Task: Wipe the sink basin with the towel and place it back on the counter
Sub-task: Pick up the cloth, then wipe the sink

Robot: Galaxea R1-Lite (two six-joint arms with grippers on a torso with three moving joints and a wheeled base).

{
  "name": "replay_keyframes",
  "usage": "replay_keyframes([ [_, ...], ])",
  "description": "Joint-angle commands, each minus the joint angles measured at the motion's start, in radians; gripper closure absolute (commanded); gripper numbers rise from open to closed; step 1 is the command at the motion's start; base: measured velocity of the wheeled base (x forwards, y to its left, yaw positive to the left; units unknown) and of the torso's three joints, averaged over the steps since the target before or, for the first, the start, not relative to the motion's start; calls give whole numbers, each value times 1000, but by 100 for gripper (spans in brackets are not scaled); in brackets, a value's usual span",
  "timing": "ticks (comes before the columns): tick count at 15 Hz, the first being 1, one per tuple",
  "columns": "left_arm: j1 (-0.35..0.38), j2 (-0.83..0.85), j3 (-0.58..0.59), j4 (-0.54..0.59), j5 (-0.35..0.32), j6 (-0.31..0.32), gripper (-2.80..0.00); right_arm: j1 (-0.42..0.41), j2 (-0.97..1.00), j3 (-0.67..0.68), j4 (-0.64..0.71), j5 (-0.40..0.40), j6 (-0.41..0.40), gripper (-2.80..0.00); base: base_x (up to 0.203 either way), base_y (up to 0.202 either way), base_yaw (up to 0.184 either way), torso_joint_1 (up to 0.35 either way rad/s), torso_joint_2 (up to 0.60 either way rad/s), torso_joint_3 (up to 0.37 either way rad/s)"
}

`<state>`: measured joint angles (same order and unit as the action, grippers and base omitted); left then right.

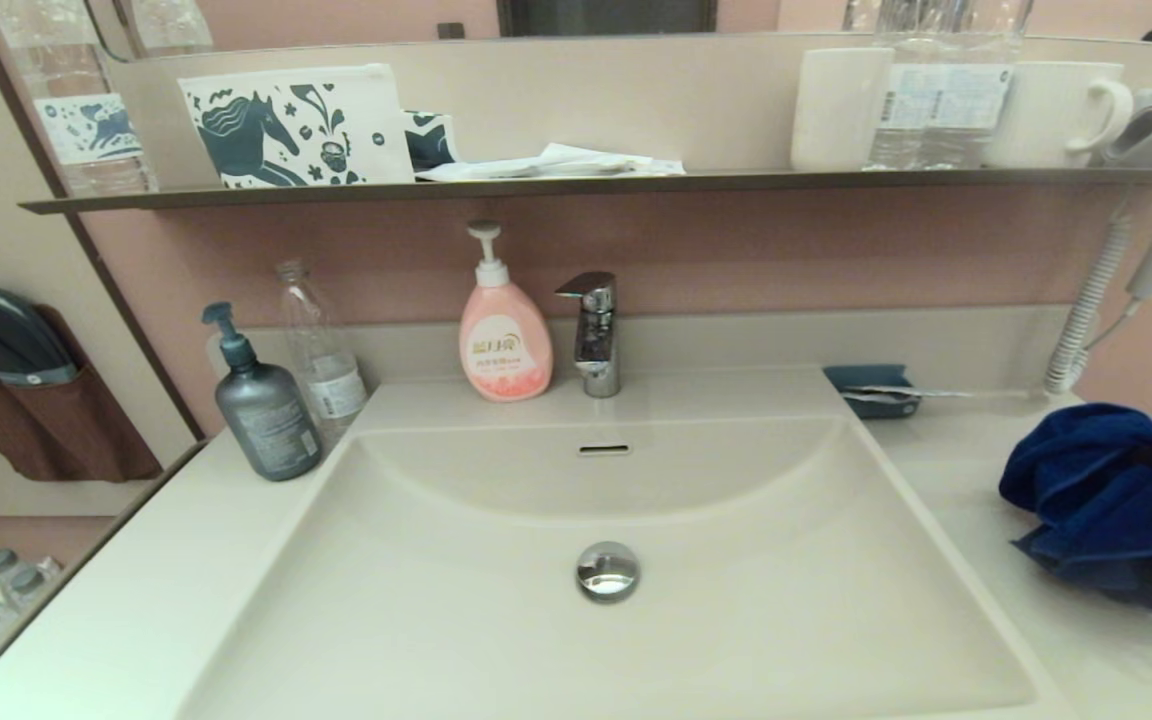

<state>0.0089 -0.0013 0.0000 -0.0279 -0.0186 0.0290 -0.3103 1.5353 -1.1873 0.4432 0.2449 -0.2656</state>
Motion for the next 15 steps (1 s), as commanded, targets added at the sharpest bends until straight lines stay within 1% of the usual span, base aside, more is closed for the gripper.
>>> replay_keyframes([
  [1, 0, 1, 0, -1, 0, 0, 0, 94, -109, -118, 126, 3, 100, 0, 0, 0, 0, 0, 0, 0],
  [3, 0, 1, 0, 0, 0, 0, 0, 216, -145, -236, 219, -6, 226, 0, 0, 0, 0, 0, 0, 0],
  [4, 0, 1, 0, 0, 0, 0, 0, 280, -153, -297, 263, -23, 288, 0, 0, 0, 0, 0, 0, 0],
  [5, 0, 1, 0, 0, 0, 0, 0, 356, -154, -347, 298, -56, 345, 0, 0, 0, 0, 0, 0, 0],
  [7, 0, 1, 0, -1, 0, 0, 0, 505, -138, -408, 336, -146, 430, 0, 0, 0, 0, 0, 0, 0],
  [9, 0, 1, 0, 0, 0, 0, 0, 660, -97, -436, 349, -261, 512, 0, 0, 0, 0, 0, 0, 0],
  [11, 0, 1, 0, -1, 0, 0, 0, 810, -13, -469, 355, -366, 622, 0, 0, 0, 0, 0, 0, 0],
  [13, 0, 1, 0, -1, -1, 0, 0, 899, 69, -481, 359, -438, 701, 0, 0, 0, 0, 0, 0, 0],
  [15, 0, 1, 0, -1, -1, 0, 0, 944, 147, -487, 355, -474, 767, 0, 0, 0, 0, 0, 0, 0],
])
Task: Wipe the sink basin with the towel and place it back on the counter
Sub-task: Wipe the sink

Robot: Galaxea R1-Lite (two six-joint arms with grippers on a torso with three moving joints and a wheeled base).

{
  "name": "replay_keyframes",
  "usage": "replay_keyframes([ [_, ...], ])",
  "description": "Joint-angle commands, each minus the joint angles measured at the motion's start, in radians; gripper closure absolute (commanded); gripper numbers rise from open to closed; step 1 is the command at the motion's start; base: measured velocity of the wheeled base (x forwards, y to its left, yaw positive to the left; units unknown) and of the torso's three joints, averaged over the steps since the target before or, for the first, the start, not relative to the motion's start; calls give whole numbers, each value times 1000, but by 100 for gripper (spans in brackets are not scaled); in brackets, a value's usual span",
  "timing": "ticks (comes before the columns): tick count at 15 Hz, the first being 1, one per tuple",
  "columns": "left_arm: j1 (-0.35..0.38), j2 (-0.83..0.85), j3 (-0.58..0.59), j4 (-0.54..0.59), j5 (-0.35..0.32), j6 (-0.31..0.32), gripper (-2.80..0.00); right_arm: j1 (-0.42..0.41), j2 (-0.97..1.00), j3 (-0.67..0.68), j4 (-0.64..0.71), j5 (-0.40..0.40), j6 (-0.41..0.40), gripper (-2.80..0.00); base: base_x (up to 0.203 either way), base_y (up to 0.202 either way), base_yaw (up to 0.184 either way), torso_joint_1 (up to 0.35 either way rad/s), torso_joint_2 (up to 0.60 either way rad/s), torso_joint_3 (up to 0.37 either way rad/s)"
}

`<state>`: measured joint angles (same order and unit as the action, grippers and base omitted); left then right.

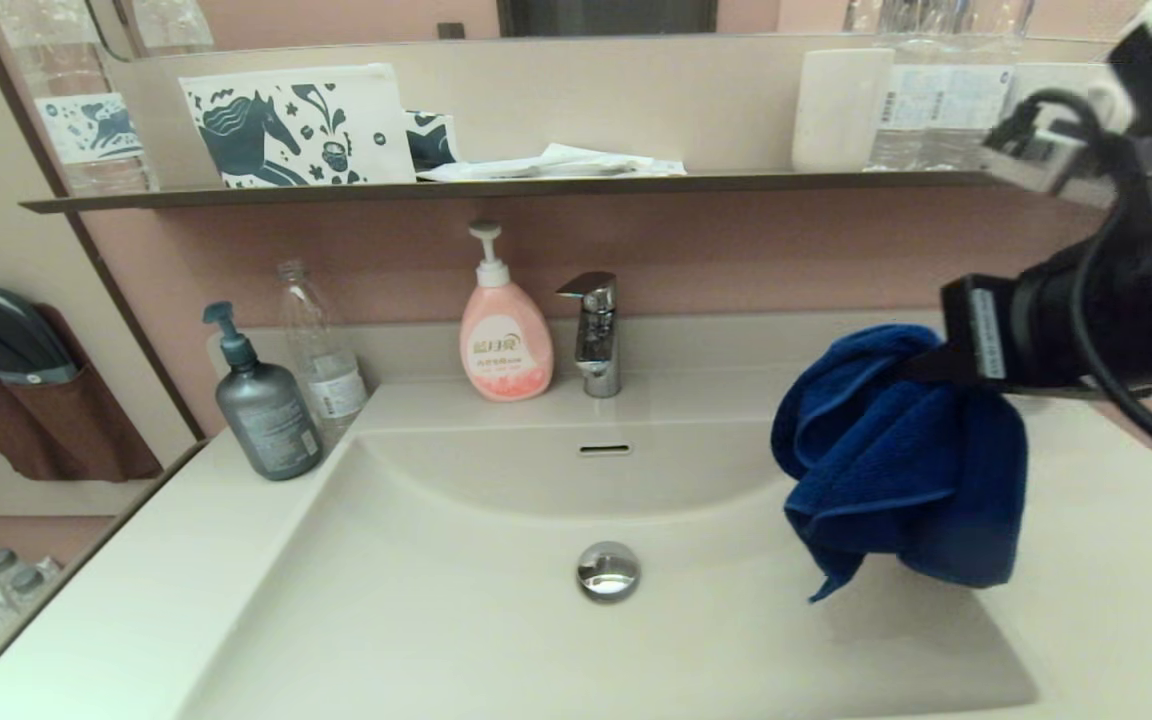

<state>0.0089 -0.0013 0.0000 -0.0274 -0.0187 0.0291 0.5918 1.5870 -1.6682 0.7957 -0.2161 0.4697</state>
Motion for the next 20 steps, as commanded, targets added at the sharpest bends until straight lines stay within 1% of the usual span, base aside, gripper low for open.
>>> replay_keyframes([
  [1, 0, 1, 0, 0, 0, 0, 0, 67, 133, -8, 0, -19, 67, 0, 0, 0, 0, 0, 0, 0],
  [3, 0, 1, 0, -1, -1, 0, 0, 112, 203, -8, 0, -29, 119, 0, 0, 0, 0, 0, 0, 0],
  [4, 0, 1, 0, -2, 0, 0, 0, 118, 233, -6, 2, -53, 130, 0, 0, 0, 0, 0, 0, 0],
  [6, 0, 1, 0, -2, 0, 0, 0, 123, 293, -1, 18, -143, 139, 0, 0, 0, 0, 0, 0, 0],
  [8, 0, 1, 0, -2, 0, 0, 0, 126, 331, 1, 73, -166, 146, 0, 0, 0, 0, 0, 0, 0],
  [9, 0, 1, 0, -2, 0, 0, 0, 127, 347, 0, 94, -180, 172, 0, 0, 0, 0, 0, 0, 0],
  [11, 0, 1, 0, -1, 0, 0, 0, 128, 387, -1, 188, -224, 219, 0, 0, 0, 0, 0, 0, 0],
  [13, 0, 1, 0, -2, -1, 0, 0, 128, 418, -1, 239, -237, 260, 0, 0, 0, 0, 0, 0, 0],
  [14, 0, 1, 0, 0, 0, 0, 0, 128, 446, -1, 287, -242, 286, 0, 0, 0, 0, 0, 0, 0],
  [16, 0, 1, 0, 0, -1, 0, 0, 128, 501, 13, 332, -259, 376, 0, 0, 0, 0, 0, 0, 0],
  [17, 0, 1, 0, 0, 0, 0, 0, 128, 524, 47, 331, -262, 406, 0, 0, 0, 0, 0, 0, 0],
  [18, 0, 1, 0, -1, 0, 0, 0, 130, 544, 66, 321, -261, 418, 0, 0, 0, 0, 0, 0, 0],
  [20, 0, 1, 0, -2, 0, 0, 0, 142, 566, 101, 239, -237, 422, 0, 0, 0, 0, 0, 0, 0],
])
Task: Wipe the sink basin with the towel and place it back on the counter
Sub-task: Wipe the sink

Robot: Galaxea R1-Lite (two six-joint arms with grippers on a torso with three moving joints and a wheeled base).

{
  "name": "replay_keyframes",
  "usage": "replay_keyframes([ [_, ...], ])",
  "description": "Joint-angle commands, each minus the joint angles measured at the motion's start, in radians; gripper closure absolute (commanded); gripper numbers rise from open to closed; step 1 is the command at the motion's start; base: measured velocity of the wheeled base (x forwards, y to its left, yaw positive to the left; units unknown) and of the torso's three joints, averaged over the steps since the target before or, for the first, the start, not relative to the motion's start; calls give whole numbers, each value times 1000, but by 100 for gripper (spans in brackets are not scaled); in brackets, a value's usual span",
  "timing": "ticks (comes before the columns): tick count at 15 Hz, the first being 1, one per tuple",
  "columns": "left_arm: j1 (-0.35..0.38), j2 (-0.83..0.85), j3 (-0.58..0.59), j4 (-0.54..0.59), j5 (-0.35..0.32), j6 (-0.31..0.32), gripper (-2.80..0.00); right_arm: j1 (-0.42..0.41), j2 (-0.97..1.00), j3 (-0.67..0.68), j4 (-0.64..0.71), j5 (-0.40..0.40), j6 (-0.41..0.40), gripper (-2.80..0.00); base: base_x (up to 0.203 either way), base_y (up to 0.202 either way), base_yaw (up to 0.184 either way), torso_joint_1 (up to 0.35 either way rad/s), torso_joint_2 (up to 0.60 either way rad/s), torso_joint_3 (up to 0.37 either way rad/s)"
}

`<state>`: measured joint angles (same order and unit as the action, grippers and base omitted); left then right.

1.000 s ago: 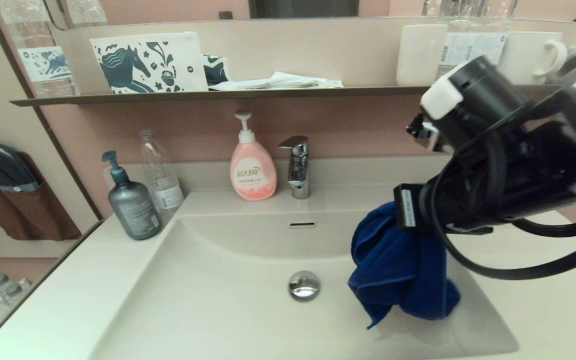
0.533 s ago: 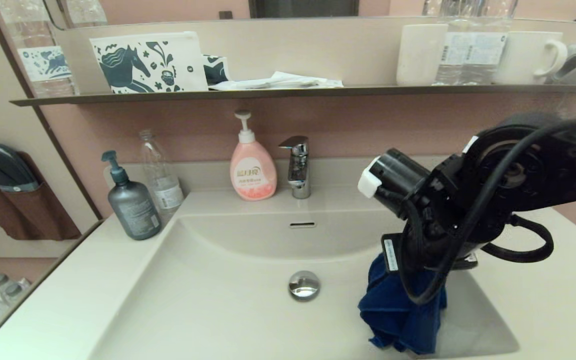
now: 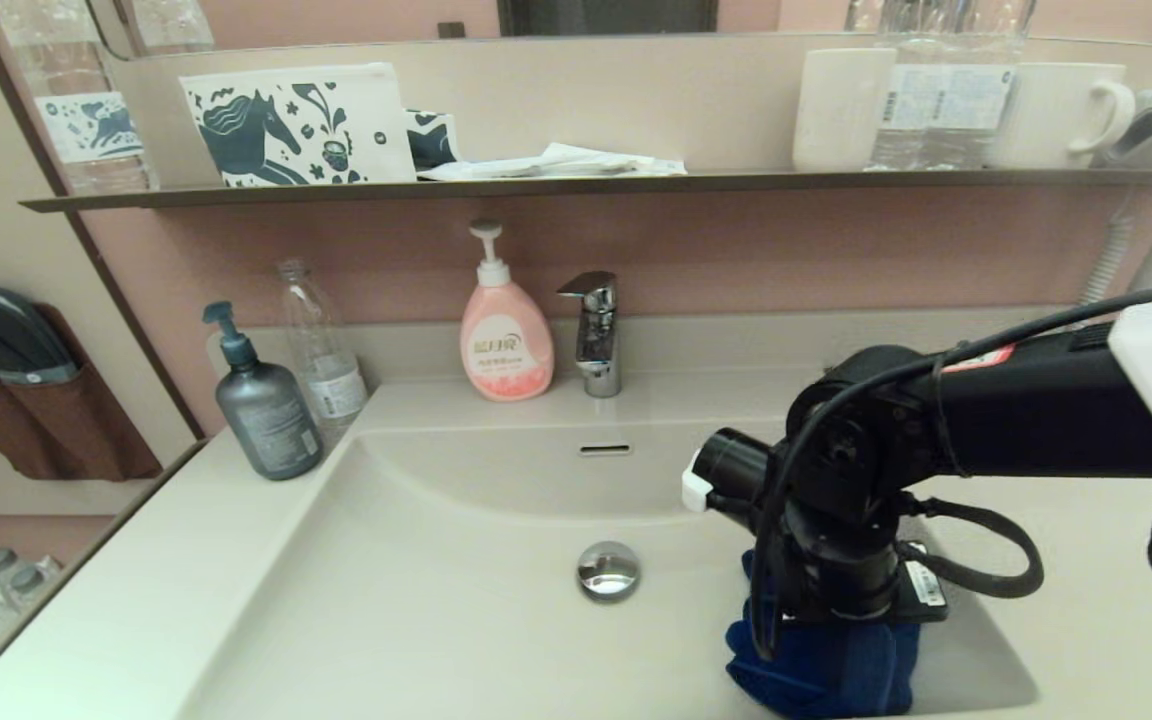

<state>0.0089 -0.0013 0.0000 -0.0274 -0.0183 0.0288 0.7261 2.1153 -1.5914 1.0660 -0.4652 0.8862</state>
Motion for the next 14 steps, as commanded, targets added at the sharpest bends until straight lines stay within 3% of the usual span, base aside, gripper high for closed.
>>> replay_keyframes([
  [1, 0, 1, 0, 0, -2, 0, 0, 11, 38, 27, -57, 61, 5, 0, 0, 0, 0, 0, 0, 0],
  [4, 0, 1, 0, 0, 0, 0, 0, 21, 38, 27, -109, 211, 2, 0, 0, 0, 0, 0, 0, 0],
  [8, 0, 1, 0, 0, 0, 0, 0, 55, 69, 22, -177, 341, 3, 0, 0, 0, 0, 0, 0, 0],
  [14, 0, 1, 0, -1, -1, 0, 0, 119, 201, -98, -326, 417, -3, 0, 0, 0, 0, 0, 0, 0],
])
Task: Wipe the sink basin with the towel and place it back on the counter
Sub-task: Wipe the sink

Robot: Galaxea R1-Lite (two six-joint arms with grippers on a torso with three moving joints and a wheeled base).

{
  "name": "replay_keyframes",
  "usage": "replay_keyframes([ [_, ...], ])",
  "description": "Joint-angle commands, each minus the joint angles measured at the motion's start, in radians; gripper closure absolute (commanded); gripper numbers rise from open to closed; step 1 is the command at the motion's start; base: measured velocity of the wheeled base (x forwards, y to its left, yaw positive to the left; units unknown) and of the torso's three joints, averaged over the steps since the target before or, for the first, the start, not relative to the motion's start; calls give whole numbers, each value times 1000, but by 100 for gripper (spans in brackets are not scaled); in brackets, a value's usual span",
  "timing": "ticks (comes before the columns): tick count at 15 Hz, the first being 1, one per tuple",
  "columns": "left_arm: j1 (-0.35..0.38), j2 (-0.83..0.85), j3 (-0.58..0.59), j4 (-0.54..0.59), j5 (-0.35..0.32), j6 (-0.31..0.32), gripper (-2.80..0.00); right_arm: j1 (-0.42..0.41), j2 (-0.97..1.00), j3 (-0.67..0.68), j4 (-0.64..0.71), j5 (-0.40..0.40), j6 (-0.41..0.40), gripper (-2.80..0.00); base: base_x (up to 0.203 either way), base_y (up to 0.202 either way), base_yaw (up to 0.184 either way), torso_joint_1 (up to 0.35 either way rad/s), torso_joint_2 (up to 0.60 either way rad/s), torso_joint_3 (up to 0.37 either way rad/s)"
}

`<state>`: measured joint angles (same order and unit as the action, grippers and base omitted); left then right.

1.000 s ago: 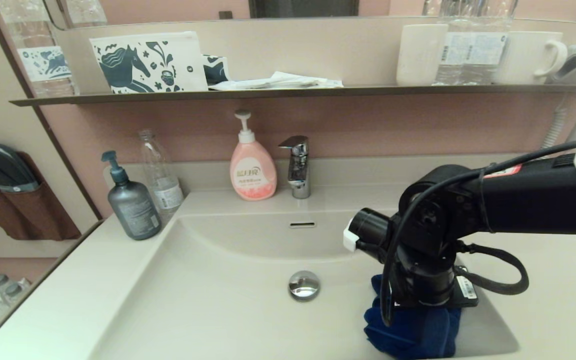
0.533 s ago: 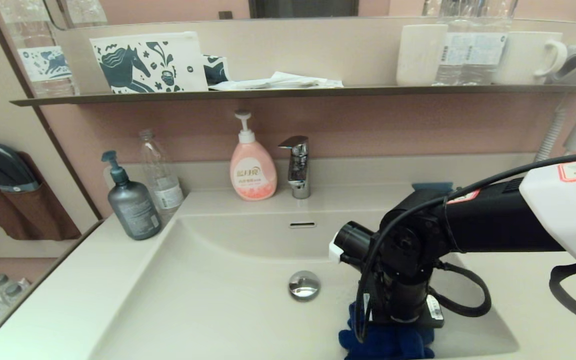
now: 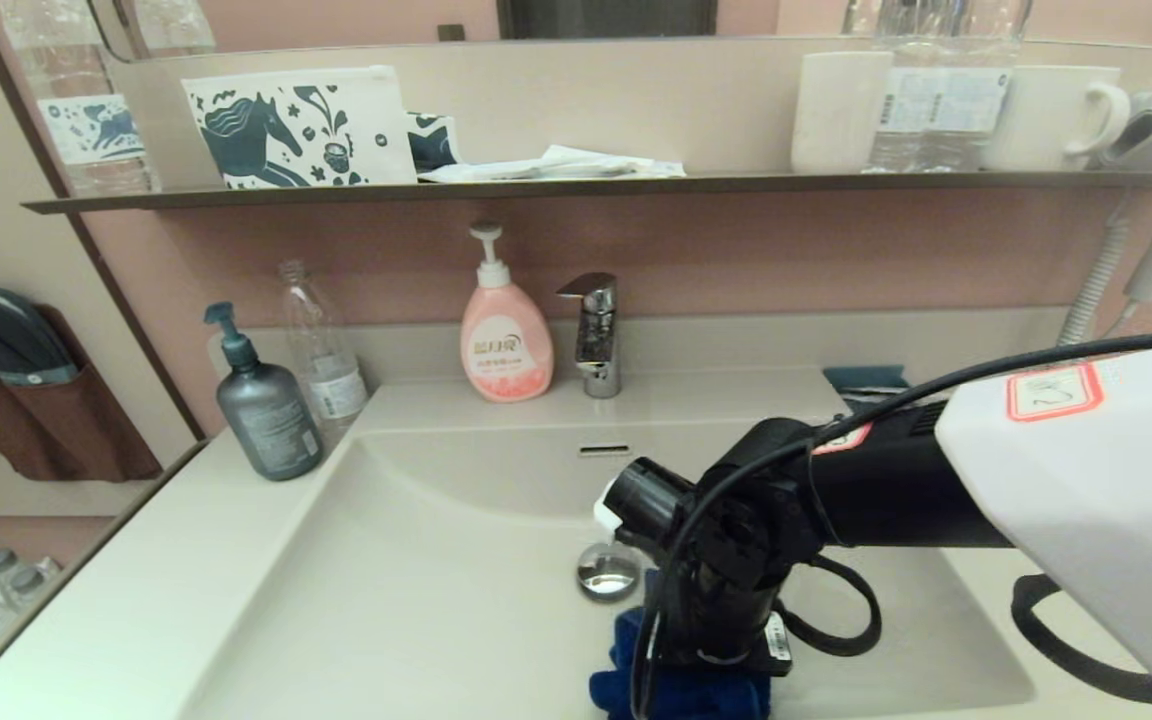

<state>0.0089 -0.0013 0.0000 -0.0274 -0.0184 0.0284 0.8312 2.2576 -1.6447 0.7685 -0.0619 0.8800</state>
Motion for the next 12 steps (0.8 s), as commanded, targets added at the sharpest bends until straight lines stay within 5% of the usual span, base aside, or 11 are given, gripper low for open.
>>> replay_keyframes([
  [1, 0, 1, 0, 0, 0, 1, 0, 19, 80, -82, -52, 39, -4, 0, 0, 0, 0, 0, 0, 0],
  [6, 0, 1, 0, -1, 0, 1, 0, 67, 238, -329, -75, 115, -28, 0, 0, 0, 0, 0, 0, 0],
  [12, 0, 1, 0, 0, -1, 1, 0, 157, 315, -339, -391, 140, -170, 0, 0, 0, 0, 0, 0, 0],
])
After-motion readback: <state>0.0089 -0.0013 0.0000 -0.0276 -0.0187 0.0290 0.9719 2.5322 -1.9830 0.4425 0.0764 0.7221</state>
